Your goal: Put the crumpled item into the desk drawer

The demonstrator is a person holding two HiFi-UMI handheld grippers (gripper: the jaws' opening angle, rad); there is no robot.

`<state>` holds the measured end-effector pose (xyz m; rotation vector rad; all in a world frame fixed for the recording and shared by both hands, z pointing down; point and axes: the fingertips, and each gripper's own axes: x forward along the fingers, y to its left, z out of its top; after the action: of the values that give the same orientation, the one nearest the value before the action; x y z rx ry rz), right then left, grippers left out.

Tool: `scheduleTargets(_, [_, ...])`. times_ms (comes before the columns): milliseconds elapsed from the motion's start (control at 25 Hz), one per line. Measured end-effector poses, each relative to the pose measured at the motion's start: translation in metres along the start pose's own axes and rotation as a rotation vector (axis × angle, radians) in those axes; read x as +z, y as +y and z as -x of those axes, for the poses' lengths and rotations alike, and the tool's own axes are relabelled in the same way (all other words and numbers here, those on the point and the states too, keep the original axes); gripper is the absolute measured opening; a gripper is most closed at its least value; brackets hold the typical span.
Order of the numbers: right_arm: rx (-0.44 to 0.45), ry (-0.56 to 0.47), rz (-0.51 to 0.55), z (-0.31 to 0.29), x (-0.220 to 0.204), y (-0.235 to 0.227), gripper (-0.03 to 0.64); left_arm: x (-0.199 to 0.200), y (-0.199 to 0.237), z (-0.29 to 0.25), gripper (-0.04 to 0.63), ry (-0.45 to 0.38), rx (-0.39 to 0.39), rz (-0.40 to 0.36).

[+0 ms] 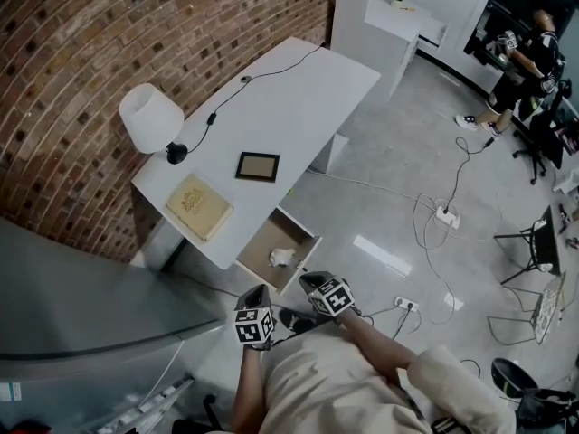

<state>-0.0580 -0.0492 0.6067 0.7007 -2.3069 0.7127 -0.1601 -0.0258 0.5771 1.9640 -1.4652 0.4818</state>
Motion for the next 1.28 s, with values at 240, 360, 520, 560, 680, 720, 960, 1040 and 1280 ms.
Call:
scheduleTargets(240, [0.004,0.022,0.011,-0.006,0.001,0.003,0.025,0.003,0.008,0.001,0.015,-0.012,0.031,0.012])
scheduleTargets(360, [0.007,0.026,0.009,-0.010,0.004,0.003,0.026,0.006,0.012,0.003,0.015,-0.020,0.035,0.021])
scheduleTargets(520, [0.011,0.036,0.013,-0.015,0.005,0.005,0.025,0.002,0.017,0.002,0.015,-0.004,0.028,0.028])
scheduleTargets(560, [0.015,0.036,0.009,-0.017,0.005,0.006,0.025,0.002,0.019,0.002,0.015,-0.001,0.030,0.032])
scheduleTargets(680, [0.029,0.026,-0.006,-0.019,0.007,0.007,0.025,0.003,0.023,0.002,0.015,-0.005,0.042,0.038])
scheduleTargets(720, [0.029,0.025,-0.005,-0.018,0.007,0.006,0.025,0.004,0.023,0.002,0.015,-0.007,0.043,0.037])
scheduleTargets(960, [0.019,0.025,-0.012,-0.015,0.002,-0.002,0.025,0.004,0.017,-0.001,0.015,-0.004,0.039,0.024])
scheduleTargets(1040, [0.016,0.025,-0.013,-0.015,0.001,-0.005,0.025,0.004,0.017,-0.003,0.015,-0.003,0.041,0.022])
scheduleTargets(1280, [0.017,0.033,-0.016,-0.010,-0.005,-0.010,0.025,-0.002,0.009,-0.005,0.015,0.004,0.036,0.035])
